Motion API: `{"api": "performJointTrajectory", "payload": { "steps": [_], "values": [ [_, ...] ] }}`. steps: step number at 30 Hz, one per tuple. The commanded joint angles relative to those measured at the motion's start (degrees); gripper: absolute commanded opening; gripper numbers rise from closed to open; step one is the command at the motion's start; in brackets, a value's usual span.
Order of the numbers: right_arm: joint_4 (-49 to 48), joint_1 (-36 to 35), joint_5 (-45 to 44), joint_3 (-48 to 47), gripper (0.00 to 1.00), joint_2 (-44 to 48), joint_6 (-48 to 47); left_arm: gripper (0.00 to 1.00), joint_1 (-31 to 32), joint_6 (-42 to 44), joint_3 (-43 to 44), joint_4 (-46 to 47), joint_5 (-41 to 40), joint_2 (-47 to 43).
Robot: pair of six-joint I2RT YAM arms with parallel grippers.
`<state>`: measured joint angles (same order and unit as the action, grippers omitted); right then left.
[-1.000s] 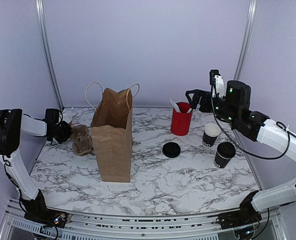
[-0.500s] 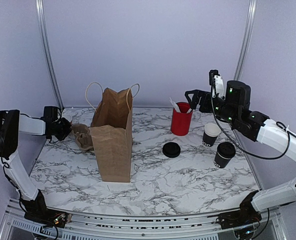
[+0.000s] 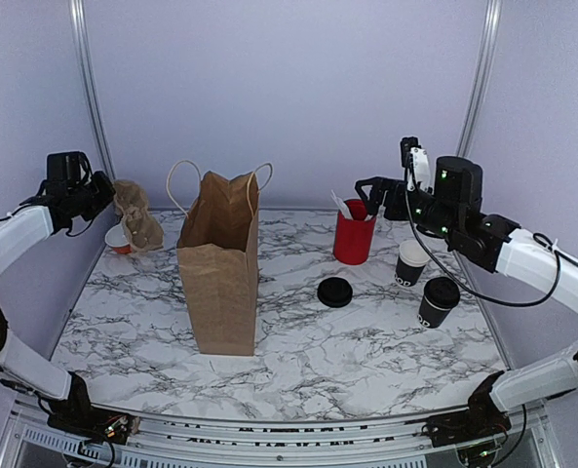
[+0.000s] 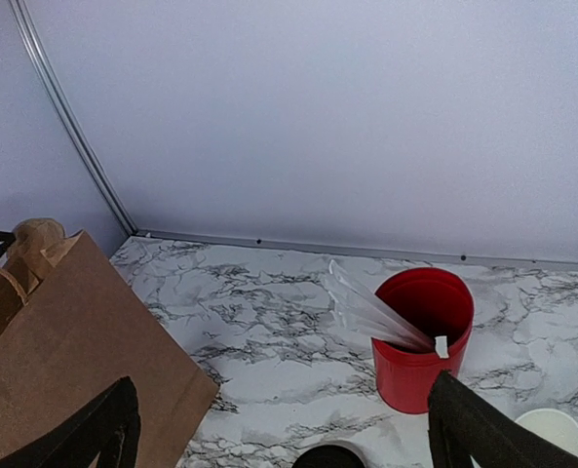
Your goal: Pack the takeout coffee
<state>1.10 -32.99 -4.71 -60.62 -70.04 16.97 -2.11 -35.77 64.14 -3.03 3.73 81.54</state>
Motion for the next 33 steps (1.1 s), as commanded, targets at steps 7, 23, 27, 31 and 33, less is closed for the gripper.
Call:
{"api": "performJointTrajectory", "payload": {
  "steps": [7, 23, 27, 31, 33],
  "values": [
    [0.4, -0.5, 2.1, -6.3, 0.99, -2.3, -1.9, 0.00, -0.1, 10.9, 18.9, -8.1, 0.1, -9.2],
    [4.1, -0.5, -3.4, -7.0, 0.99, 6.4, -7.8, 0.00, 26.5, 15.3, 51.4, -11.0, 12.0, 1.8],
    [6.4, -0.5, -9.9, -6.2, 0.99, 11.4, -8.8, 0.00, 36.3, 16.0, 56.5, -11.8, 13.5, 6.9],
    [9.4, -0.5, -18.6, -4.8, 0.99, 17.0, -8.2, 0.00, 45.7, 16.5, 59.2, -13.4, 13.3, 12.3],
    [11.3, -0.5, -22.6, -4.6, 0.99, 18.9, -8.2, 0.00, 50.1, 17.6, 60.0, -14.8, 12.2, 15.1]
  ]
}}
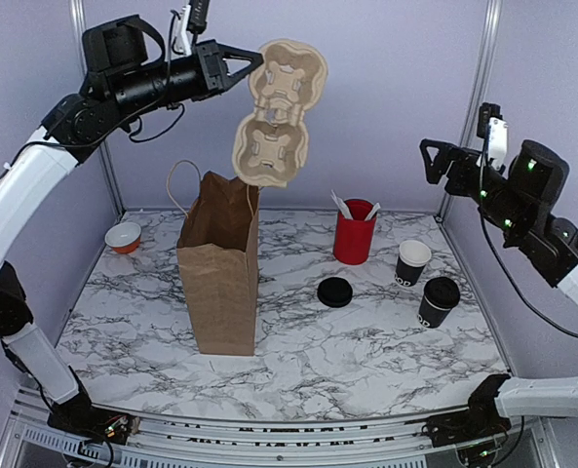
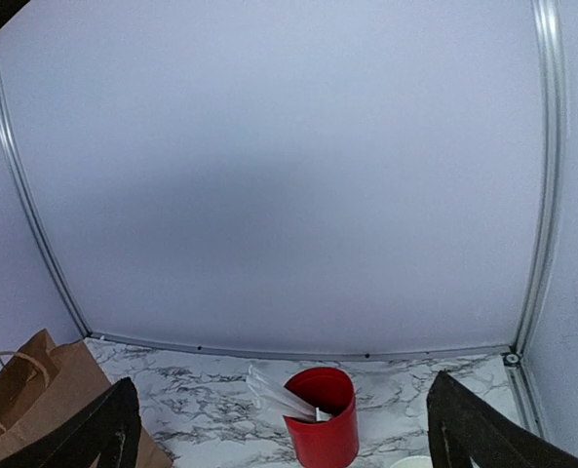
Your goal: Pack the takeout coffee
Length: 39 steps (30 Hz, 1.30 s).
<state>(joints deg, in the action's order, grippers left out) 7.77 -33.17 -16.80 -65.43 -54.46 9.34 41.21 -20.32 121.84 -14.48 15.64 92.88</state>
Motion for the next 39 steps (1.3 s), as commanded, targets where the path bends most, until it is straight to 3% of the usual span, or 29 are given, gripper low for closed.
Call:
{"api": "performJointTrajectory", "payload": {
  "steps": [1, 11, 17, 23, 32, 39],
  "values": [
    [5.3, -0.3, -11.7, 0.4, 0.99, 4.2, -0.7, 0.00, 8.7, 2.7, 2.4, -4.0, -0.4, 5.2],
    [10.8, -0.3, -13.7, 0.4, 0.99, 5.6, 0.1, 0.00, 19.1, -2.4, 2.5, -6.7, 7.0, 21.2],
    [13.4, -0.3, -11.0, 0.0, 0.99, 3.4, 0.4, 0.00, 21.0, -4.3, -1.7, -7.1, 11.4, 28.7],
    [15.1, -0.3, -7.8, 1.0, 1.00, 1.4, 2.1, 0.00, 21.3, -2.5, -8.5, -7.1, 10.3, 32.3],
    [15.3, -0.3, -3.8, 2.1, 0.99, -2.6, 3.5, 0.00, 21.7, -1.3, -9.8, -8.1, 10.6, 38.0],
    [15.9, -0.3, -3.1, 1.0, 1.00, -3.8, 3.3, 0.37, 21.7, 1.4, -8.3, -10.8, 5.8, 36.5]
  ]
}}
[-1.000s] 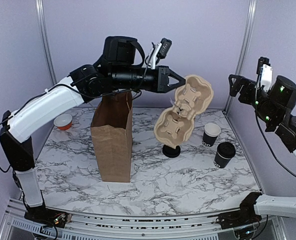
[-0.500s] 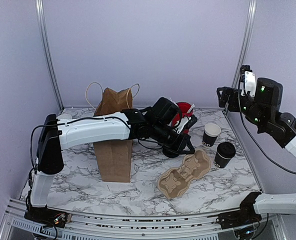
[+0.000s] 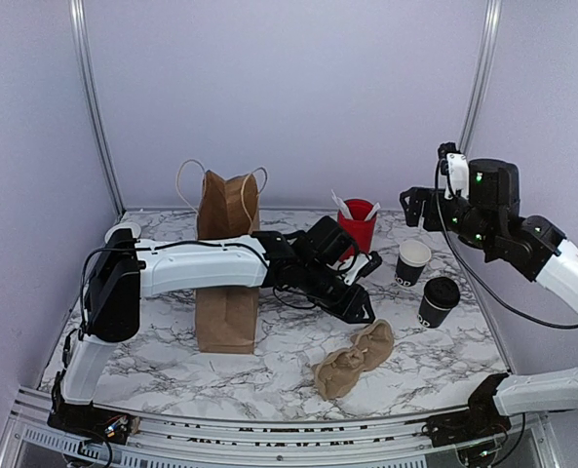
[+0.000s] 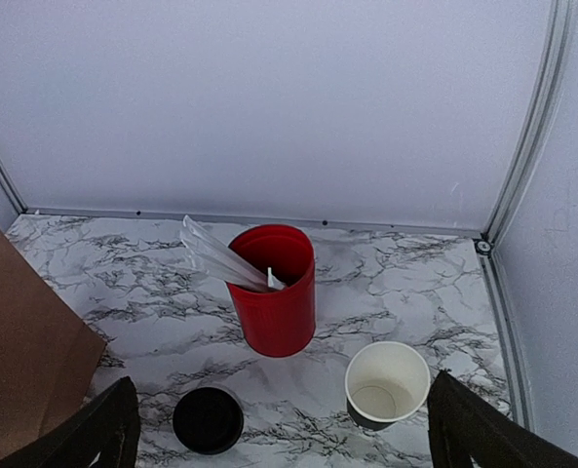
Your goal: Pack the takeout coffee
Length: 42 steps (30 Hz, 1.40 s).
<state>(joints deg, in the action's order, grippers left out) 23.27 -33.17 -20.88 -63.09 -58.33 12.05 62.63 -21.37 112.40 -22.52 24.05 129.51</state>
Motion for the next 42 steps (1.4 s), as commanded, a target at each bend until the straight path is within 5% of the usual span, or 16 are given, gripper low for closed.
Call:
{"api": "performJointTrajectory", "payload": {
  "steps": [1, 9, 19, 32, 42],
  "values": [
    [0.5, -0.3, 1.0, -1.4, 1.00, 0.0, 0.6, 0.42, 0.3, 2.6, 1.5, -3.1, -3.1, -0.6],
    [0.7, -0.3, 2.5, -1.7, 1.00, -0.1, 0.8, 0.65, 0.3, 4.0, 4.1, -4.7, -4.5, -5.5],
    [-1.2, -0.3, 4.1, -1.9, 1.00, -0.6, 0.1, 0.82, 0.5, 5.3, 8.3, -7.0, -1.8, -11.2],
    [-1.6, -0.3, 7.0, -1.6, 1.00, -2.2, -0.1, 0.90, -0.5, 8.7, 11.7, -6.6, -8.9, -22.9],
    [1.3, -0.3, 13.5, -3.4, 1.00, -7.0, -0.7, 0.90, -11.0, 8.4, 3.0, -5.2, -21.2, -36.5]
  ]
}}
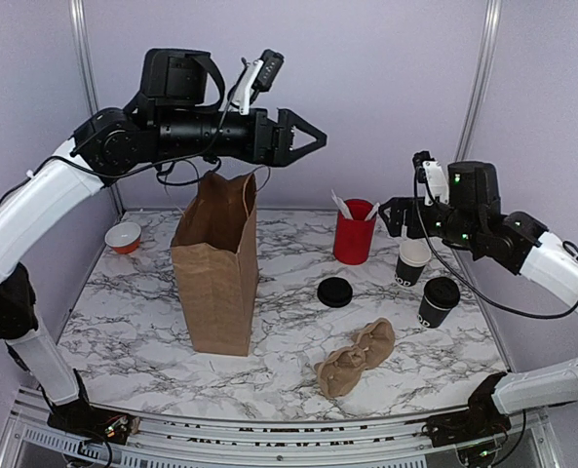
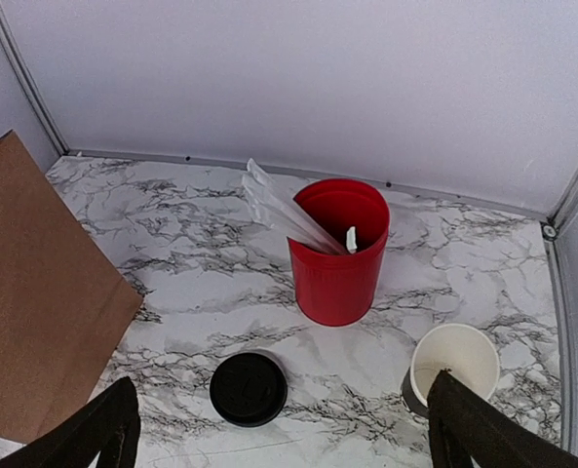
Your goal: Pack the takeout coffee
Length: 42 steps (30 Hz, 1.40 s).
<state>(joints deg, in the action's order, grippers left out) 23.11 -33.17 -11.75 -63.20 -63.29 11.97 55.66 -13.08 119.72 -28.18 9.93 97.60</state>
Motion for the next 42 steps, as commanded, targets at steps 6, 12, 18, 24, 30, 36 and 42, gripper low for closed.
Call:
{"api": "performJointTrajectory", "payload": {
  "steps": [6, 12, 18, 24, 30, 36, 42],
  "values": [
    [6.4, -1.1, 9.0, -4.8, 1.00, -5.9, -1.3, 0.90, -17.8, -4.7, -15.6, 3.0, -9.0, -13.3],
    [10.6, -6.7, 7.1, -4.0, 0.99, -7.4, -0.2, 0.90, -31.4, -9.3, -25.6, 4.2, -5.9, -18.7],
    [15.9, -14.2, 2.9, -0.5, 0.99, -7.0, 4.3, 0.90, -41.4, -12.1, -34.8, 6.5, -1.5, -22.4],
    [20.7, -19.8, 2.2, 5.1, 0.98, -2.5, 12.1, 0.90, -48.7, -13.7, -42.9, 9.4, 0.8, -24.2],
    [22.8, -22.4, 6.7, 11.3, 0.95, 1.5, 17.6, 0.90, -50.9, -13.5, -49.7, 12.7, -1.0, -25.5],
    [20.5, -24.2, 11.1, 18.2, 0.84, 0.9, 18.1, 0.90, -51.5, -12.4, -52.2, 13.3, -0.7, -25.3],
    [16.3, -24.2, 9.1, 16.1, 0.77, -4.5, 15.1, 0.90, -52.0, -11.2, -53.5, 13.6, -1.7, -26.4]
  ]
}}
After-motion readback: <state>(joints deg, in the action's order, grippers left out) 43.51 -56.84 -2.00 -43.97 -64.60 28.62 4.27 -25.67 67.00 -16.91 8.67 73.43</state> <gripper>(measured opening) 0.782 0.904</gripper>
